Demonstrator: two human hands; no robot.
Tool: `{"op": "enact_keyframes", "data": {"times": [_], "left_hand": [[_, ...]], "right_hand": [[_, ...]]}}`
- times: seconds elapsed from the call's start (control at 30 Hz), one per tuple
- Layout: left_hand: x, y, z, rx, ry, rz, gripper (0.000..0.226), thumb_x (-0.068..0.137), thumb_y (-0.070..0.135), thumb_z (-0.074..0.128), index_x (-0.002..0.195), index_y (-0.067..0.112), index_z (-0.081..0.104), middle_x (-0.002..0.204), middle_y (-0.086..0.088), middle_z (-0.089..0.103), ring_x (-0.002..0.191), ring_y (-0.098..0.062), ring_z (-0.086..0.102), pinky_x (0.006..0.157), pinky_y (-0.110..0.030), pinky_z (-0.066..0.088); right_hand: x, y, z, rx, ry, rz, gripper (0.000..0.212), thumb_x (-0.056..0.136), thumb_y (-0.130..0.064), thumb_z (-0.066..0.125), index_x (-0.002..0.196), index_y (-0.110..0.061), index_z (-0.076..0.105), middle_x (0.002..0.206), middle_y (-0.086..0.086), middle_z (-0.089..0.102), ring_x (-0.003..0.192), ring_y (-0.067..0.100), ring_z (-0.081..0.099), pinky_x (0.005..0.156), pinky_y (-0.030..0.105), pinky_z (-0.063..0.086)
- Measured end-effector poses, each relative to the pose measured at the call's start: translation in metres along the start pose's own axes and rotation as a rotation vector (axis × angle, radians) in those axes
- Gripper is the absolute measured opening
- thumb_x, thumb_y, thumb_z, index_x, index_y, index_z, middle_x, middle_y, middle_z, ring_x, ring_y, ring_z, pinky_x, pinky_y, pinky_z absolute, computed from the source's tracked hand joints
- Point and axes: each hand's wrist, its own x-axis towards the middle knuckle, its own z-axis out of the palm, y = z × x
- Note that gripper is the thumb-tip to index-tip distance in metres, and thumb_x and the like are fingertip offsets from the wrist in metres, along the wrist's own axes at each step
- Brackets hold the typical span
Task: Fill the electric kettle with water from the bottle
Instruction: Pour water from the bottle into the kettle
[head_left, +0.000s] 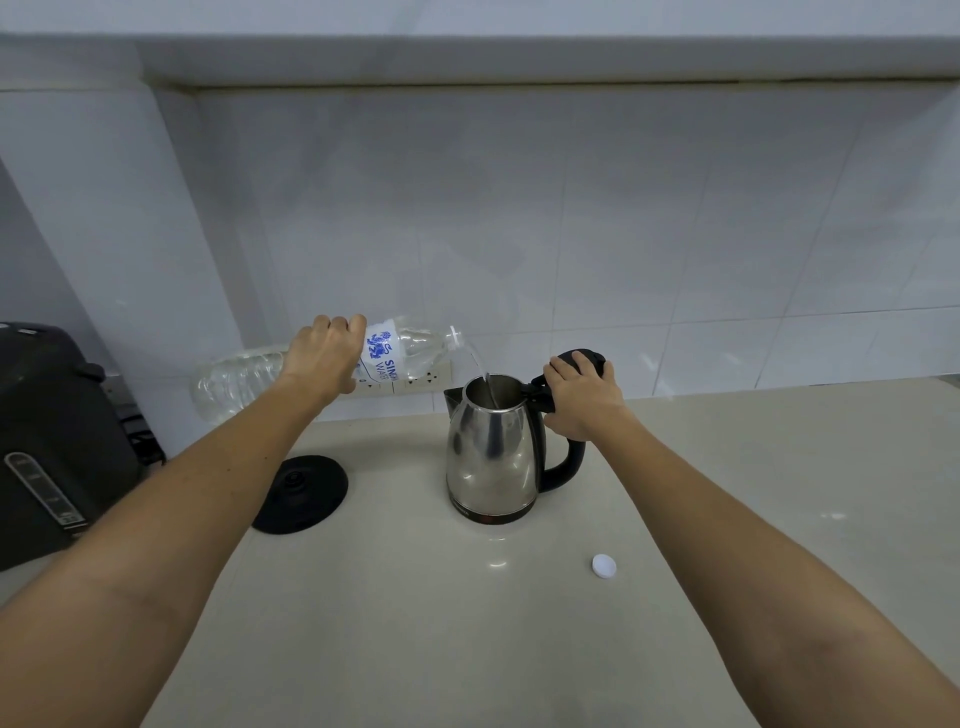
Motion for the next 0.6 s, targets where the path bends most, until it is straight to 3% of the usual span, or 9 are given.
{"op": "enact_keyframes", "data": {"times": [0.43,0.6], "left_hand": [[-0.005,0.008,0.001,-0.034,-0.007,-0.021,0.051,0.074,0.021,0.077,0.112,0.008,0.044,0.102,-0.009,0.061,0.09,-0.023,0.056,0.072,-0.029,0.047],[-0.01,0.023,0.0,-0.295,-0.023,-0.117,0.054,0.073,0.024,0.078,0.111,0.005,0.044,0.102,-0.011,0.06,0.086,-0.025,0.05,0.071,-0.031,0.045]], "right_hand": [[-0.001,0.001,0.001,-0.004,0.017,-0.016,0.072,0.093,-0.038,0.047,0.153,-0.015,0.015,0.162,0.0,0.012,0.15,0.026,0.002,0.118,0.056,0.007],[0.0,0.003,-0.001,-0.012,0.043,-0.059,0.069,0.094,-0.039,0.046,0.152,-0.014,0.018,0.161,0.001,0.015,0.149,0.026,0.004,0.118,0.056,0.007]]}}
